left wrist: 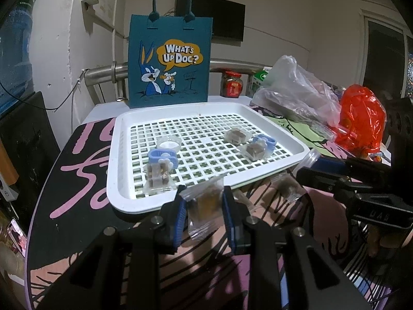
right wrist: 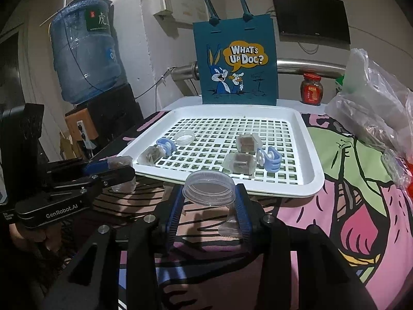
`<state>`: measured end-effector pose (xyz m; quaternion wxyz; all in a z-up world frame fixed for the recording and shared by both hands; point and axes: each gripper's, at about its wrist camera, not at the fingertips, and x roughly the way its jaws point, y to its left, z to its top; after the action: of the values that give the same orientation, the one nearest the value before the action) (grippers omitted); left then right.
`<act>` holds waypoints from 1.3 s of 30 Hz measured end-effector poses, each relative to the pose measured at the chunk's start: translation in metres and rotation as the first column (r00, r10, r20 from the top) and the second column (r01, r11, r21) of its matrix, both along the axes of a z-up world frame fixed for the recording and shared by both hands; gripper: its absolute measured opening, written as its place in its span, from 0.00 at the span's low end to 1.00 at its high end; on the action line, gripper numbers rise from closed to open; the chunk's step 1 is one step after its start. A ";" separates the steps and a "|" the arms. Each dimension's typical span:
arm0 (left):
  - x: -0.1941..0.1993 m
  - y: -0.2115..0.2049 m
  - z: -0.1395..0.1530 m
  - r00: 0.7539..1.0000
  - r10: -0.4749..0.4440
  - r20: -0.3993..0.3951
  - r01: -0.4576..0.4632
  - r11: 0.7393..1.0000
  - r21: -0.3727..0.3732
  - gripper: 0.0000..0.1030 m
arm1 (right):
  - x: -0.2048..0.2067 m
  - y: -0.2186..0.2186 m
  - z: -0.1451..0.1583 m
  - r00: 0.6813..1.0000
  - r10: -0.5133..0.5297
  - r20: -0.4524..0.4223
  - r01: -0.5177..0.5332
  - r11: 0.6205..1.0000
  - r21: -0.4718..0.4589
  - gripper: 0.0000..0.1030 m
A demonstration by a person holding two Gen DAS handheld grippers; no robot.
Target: Organize objects
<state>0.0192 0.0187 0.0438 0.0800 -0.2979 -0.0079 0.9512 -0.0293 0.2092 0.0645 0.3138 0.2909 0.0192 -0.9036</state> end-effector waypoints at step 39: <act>-0.002 -0.004 -0.001 1.000 -0.003 0.008 0.003 1.000 0.008 0.25 | -0.002 0.006 0.000 1.000 -0.006 0.016 0.006 0.999 -0.032 0.38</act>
<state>0.0168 0.0148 0.0423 0.0826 -0.3014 -0.0117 0.9498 -0.0311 0.2150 0.0643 0.3158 0.2930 0.0015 -0.9025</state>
